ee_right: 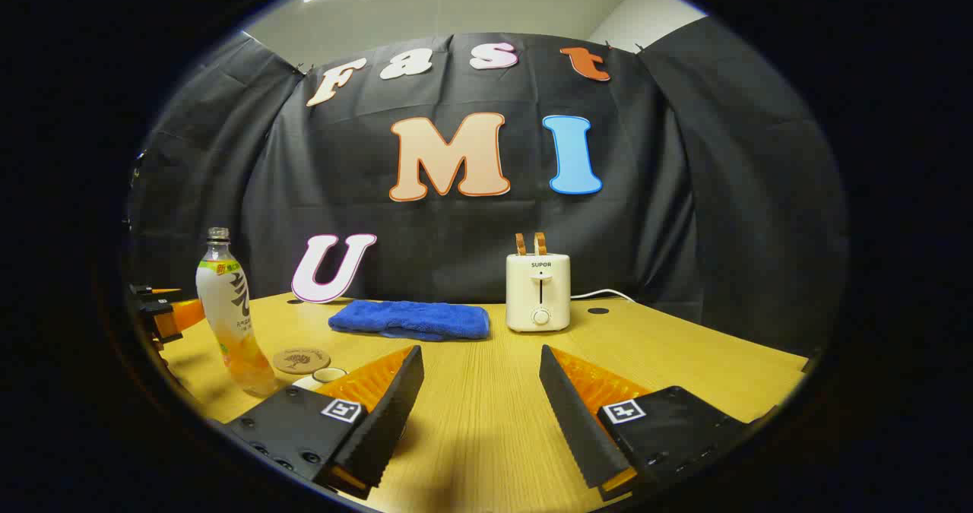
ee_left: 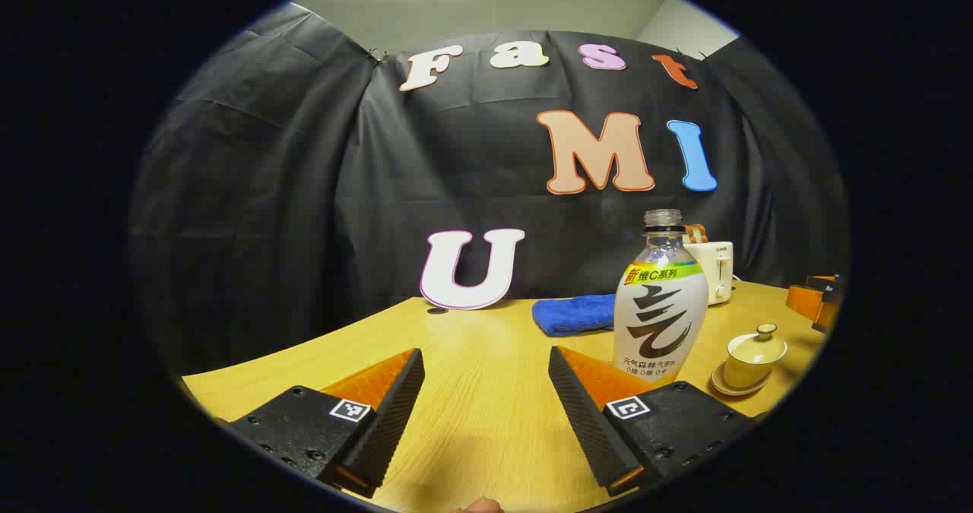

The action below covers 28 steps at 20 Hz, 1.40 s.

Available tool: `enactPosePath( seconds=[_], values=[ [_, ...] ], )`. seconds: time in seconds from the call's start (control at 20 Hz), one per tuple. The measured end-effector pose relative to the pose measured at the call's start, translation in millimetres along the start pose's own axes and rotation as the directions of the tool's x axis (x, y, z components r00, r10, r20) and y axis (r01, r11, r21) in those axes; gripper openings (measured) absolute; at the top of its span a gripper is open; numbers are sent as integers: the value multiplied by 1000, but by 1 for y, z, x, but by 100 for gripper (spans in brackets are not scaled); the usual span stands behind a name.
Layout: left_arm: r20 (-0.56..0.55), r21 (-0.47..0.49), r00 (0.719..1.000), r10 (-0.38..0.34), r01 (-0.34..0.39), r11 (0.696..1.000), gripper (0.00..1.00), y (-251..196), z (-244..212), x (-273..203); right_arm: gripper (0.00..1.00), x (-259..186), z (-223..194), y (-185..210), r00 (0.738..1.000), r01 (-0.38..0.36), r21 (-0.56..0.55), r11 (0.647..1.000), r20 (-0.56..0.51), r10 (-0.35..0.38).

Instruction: Open the teacup lid with one hand, grasp the water bottle and pour water into the teacup with the other hand; after pouring, place the water bottle on the coaster and then close the teacup lid.

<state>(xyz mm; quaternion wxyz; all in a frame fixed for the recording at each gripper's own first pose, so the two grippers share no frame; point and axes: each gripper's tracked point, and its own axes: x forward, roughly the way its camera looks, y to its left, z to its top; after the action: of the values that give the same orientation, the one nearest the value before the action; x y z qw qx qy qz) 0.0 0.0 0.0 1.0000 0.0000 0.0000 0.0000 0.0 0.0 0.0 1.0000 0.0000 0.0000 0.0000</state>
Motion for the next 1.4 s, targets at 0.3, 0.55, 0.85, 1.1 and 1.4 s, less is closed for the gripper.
enactPosePath(
  seconds=[0.3,0.55,0.85,1.1,1.4],
  values=[
    [1,-1,1000,11,-11,1000,96,2,0,0,98,2,-1,-2,1000,10,0,1000,1,-10],
    [3,0,1000,13,-13,1000,96,3,-1,0,96,1,-1,-4,1000,20,0,1000,0,-20],
    [3,0,1000,21,-21,1000,96,4,0,0,98,2,-2,-6,999,35,0,999,0,-35],
    [2,-3,1000,25,-25,1000,96,5,-2,1,95,2,-2,-2,1000,19,1,1000,2,-19],
    [3,-2,1000,25,-25,1000,96,5,-1,1,99,2,-2,0,1000,2,1,1000,0,-2]
  ],
)
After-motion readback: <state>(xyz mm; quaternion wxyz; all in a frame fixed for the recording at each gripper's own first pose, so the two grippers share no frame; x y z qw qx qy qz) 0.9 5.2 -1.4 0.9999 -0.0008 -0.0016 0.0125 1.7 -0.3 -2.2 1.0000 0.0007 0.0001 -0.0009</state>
